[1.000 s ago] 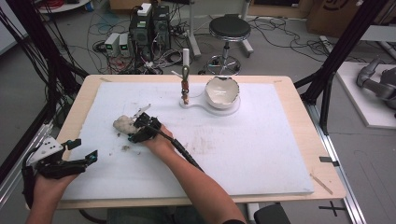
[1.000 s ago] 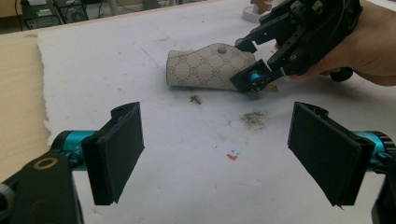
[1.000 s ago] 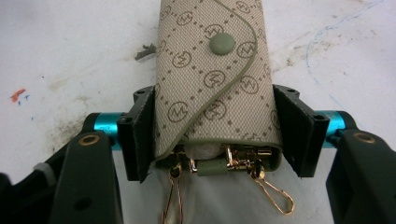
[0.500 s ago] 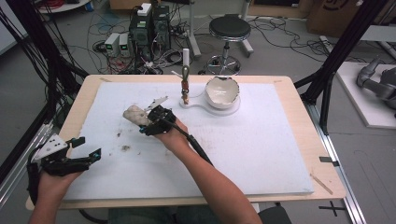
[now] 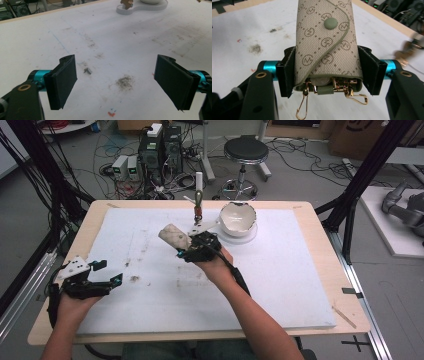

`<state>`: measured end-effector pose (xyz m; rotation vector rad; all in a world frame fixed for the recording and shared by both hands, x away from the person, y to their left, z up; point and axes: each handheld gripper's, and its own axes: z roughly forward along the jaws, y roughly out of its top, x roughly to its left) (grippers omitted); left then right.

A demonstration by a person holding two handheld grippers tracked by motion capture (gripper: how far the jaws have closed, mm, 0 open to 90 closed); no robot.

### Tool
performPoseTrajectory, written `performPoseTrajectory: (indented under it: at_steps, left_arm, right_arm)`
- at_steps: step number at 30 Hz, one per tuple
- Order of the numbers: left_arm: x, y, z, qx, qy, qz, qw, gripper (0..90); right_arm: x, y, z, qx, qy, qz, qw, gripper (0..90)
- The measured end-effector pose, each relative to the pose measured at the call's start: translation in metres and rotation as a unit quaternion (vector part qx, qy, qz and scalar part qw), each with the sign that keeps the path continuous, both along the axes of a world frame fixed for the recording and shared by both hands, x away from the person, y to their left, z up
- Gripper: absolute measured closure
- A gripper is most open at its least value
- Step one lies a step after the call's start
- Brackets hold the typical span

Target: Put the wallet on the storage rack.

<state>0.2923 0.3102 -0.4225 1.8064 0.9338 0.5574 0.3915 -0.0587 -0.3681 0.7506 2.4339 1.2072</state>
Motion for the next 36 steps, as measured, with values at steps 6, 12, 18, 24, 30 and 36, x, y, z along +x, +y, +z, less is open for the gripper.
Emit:
performPoseTrajectory:
  at_steps: [6, 12, 18, 24, 30, 36]
  left_arm:
    - [0.010, -0.011, 0.000, 0.000, 0.001, -0.016, 0.9999, 18.3]
    - [0.015, -0.019, 0.000, 0.002, 0.001, -0.026, 0.9997, 18.3]
    - [0.018, -0.022, -0.001, 0.002, 0.002, -0.029, 0.9996, 18.3]
    - [0.018, -0.023, -0.002, 0.003, 0.004, -0.029, 0.9996, 18.3]
    - [0.017, -0.021, -0.001, 0.002, 0.003, -0.026, 0.9996, 18.3]
    - [0.016, -0.018, -0.001, 0.002, 0.003, -0.023, 0.9997, 18.3]
  right_arm:
    - [-0.007, -0.038, 0.009, 0.003, -0.009, -0.026, 0.9996, 37.9]
    - [-0.013, -0.069, 0.016, 0.006, -0.018, -0.049, 0.9986, 37.9]
    - [-0.016, -0.096, 0.019, 0.007, -0.022, -0.070, 0.9973, 37.9]
    - [-0.013, -0.120, 0.021, 0.006, -0.026, -0.096, 0.9950, 37.9]
    - [-0.003, -0.138, 0.022, 0.003, -0.025, -0.126, 0.9917, 37.9]
    - [0.010, -0.150, 0.023, 0.000, -0.026, -0.151, 0.9881, 37.8]
